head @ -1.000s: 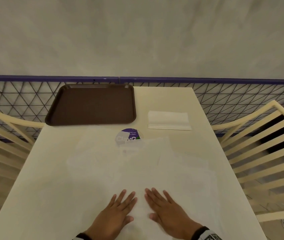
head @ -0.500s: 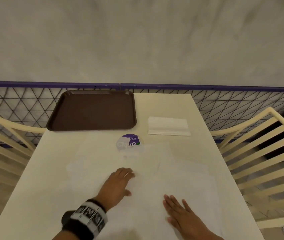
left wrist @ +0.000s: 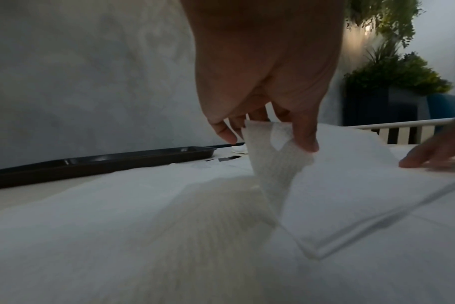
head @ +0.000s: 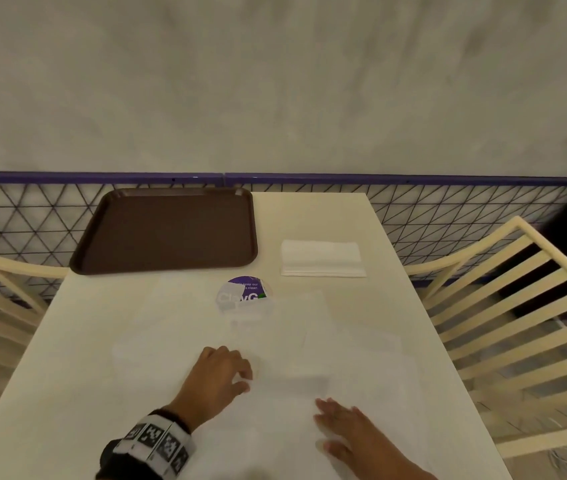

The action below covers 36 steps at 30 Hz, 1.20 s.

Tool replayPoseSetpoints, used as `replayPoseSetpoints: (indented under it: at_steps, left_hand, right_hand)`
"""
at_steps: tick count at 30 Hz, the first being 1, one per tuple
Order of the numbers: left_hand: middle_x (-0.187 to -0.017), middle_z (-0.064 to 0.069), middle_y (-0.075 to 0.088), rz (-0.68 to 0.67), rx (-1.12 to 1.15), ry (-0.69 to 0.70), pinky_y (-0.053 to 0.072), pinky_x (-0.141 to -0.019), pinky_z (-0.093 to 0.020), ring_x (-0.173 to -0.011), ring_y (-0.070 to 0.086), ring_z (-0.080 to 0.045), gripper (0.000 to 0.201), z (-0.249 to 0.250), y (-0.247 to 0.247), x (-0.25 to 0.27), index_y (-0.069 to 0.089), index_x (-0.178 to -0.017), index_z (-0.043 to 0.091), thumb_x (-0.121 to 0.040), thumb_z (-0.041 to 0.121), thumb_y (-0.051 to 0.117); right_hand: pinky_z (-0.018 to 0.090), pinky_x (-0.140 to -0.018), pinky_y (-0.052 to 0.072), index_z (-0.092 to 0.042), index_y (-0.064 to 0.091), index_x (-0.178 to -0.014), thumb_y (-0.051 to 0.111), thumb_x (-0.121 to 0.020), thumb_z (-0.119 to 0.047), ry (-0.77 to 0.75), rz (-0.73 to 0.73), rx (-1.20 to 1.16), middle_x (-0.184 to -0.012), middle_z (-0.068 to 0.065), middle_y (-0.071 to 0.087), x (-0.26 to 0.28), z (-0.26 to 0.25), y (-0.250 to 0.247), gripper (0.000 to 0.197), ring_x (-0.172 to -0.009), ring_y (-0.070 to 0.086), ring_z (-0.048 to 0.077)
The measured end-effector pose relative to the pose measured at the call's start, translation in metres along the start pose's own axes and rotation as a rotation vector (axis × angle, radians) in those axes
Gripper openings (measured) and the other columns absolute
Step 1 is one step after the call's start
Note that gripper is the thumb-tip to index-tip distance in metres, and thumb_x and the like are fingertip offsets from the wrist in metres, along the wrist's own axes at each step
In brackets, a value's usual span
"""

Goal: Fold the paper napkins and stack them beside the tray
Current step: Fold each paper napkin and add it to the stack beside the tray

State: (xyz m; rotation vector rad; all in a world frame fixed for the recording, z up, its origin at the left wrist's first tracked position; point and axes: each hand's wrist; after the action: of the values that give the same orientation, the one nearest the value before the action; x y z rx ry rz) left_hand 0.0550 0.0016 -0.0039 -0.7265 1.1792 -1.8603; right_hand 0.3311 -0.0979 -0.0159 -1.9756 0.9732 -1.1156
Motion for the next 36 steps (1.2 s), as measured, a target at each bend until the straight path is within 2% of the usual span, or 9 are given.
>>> replayPoseSetpoints:
  at_steps: [2,6,10,12,15,18,22,28,36]
  left_hand:
    - [-0.076,0.02,0.063,0.056,-0.009,0.005,0.024,-0.076,-0.011,-0.072,0.046,0.004,0.004,-0.002,-0.005,0.008,0.062,-0.076,0.037,-0.078,0.039,0.065]
    - [-0.06,0.028,0.058,0.063,-0.057,0.066,0.029,-0.062,-0.006,-0.055,0.049,0.008,0.018,0.027,-0.032,0.004,0.057,-0.069,0.042,-0.075,0.052,0.043]
    - [-0.079,0.018,0.061,0.059,0.132,0.1,0.038,-0.064,-0.015,-0.068,0.052,-0.002,0.003,0.047,-0.067,-0.015,0.052,-0.086,0.032,-0.089,0.033,0.051]
    - [-0.086,0.014,0.059,-0.01,0.251,0.046,0.039,-0.069,-0.015,-0.074,0.051,-0.004,0.009,0.043,-0.077,-0.027,0.049,-0.091,0.026,-0.09,0.02,0.056]
    - [-0.088,0.01,0.061,-0.013,0.392,-0.025,0.039,-0.07,-0.007,-0.077,0.053,-0.001,0.033,0.033,-0.085,-0.052,0.045,-0.085,0.034,-0.083,0.008,0.065]
    - [-0.081,0.004,0.063,0.163,0.608,-0.19,0.044,-0.067,-0.014,-0.074,0.057,-0.006,0.039,0.024,-0.09,-0.093,0.045,-0.082,0.027,-0.074,0.002,0.073]
    - [-0.068,-0.001,0.046,0.437,0.849,-0.4,0.038,-0.053,-0.019,-0.059,0.038,-0.013,0.047,0.019,-0.087,-0.165,0.035,-0.075,0.015,-0.067,-0.001,0.079]
    - [-0.068,0.0,0.048,0.485,0.75,-0.53,0.032,-0.053,-0.018,-0.061,0.04,-0.013,0.049,0.006,-0.06,-0.259,0.032,-0.07,0.018,-0.068,0.005,0.08]
    - [-0.067,-0.002,0.045,0.368,0.619,-0.567,0.039,-0.054,-0.024,-0.059,0.037,-0.016,0.04,-0.012,-0.012,-0.314,0.035,-0.067,0.017,-0.078,0.002,0.07]
  right_hand:
    - [0.015,-0.094,0.042,-0.046,0.015,-0.14,0.032,-0.084,-0.064,0.042,0.111,-0.003,-0.129,-0.04,0.04,-0.003,-0.012,-0.013,0.061,-0.119,0.037,-0.007]
    - [0.028,-0.102,0.026,-0.034,0.036,-0.134,0.068,-0.061,-0.057,-0.057,0.424,0.089,-0.129,-0.014,0.047,-0.03,-0.047,-0.044,0.084,-0.122,0.038,0.009]
    - [0.023,-0.077,0.033,-0.027,0.062,-0.107,0.064,-0.079,-0.037,0.05,0.265,-0.005,-0.1,-0.009,0.065,-0.056,-0.06,-0.083,0.03,-0.091,0.056,0.011]
    - [0.02,-0.059,0.037,-0.021,0.068,-0.097,0.065,-0.08,-0.031,0.133,0.122,-0.132,-0.087,-0.004,0.064,-0.063,-0.048,-0.098,0.02,-0.079,0.055,0.012]
    - [0.022,-0.064,0.047,-0.014,0.072,-0.092,0.074,-0.074,-0.022,0.208,0.068,-0.309,-0.085,0.003,0.068,-0.074,-0.019,-0.127,0.02,-0.078,0.064,0.017]
    - [0.021,-0.057,0.049,-0.014,0.067,-0.082,0.08,-0.069,-0.013,0.325,0.122,-0.574,-0.074,0.003,0.066,-0.09,0.018,-0.164,0.018,-0.06,0.06,0.014]
    - [0.025,-0.046,0.048,-0.003,0.061,-0.062,0.078,-0.07,-0.005,0.372,0.206,-0.793,-0.045,0.006,0.058,-0.125,0.072,-0.208,0.019,-0.039,0.051,0.013]
    - [0.022,-0.044,0.046,-0.01,0.045,-0.054,0.076,-0.073,-0.007,0.455,0.262,-0.917,-0.049,0.007,0.046,-0.189,0.132,-0.235,0.037,-0.037,0.046,0.013]
    - [0.02,-0.042,0.048,-0.006,0.055,-0.063,0.077,-0.073,-0.012,0.6,0.307,-0.741,-0.06,0.011,0.057,-0.232,0.173,-0.213,0.025,-0.044,0.051,0.015]
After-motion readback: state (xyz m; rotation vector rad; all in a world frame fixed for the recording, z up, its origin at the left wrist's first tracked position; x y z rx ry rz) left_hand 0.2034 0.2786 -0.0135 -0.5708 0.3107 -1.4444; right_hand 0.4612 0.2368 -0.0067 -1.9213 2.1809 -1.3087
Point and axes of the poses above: each hand's wrist, its own x-axis away from the middle knuckle, its own y-axis out of the palm, z = x × y
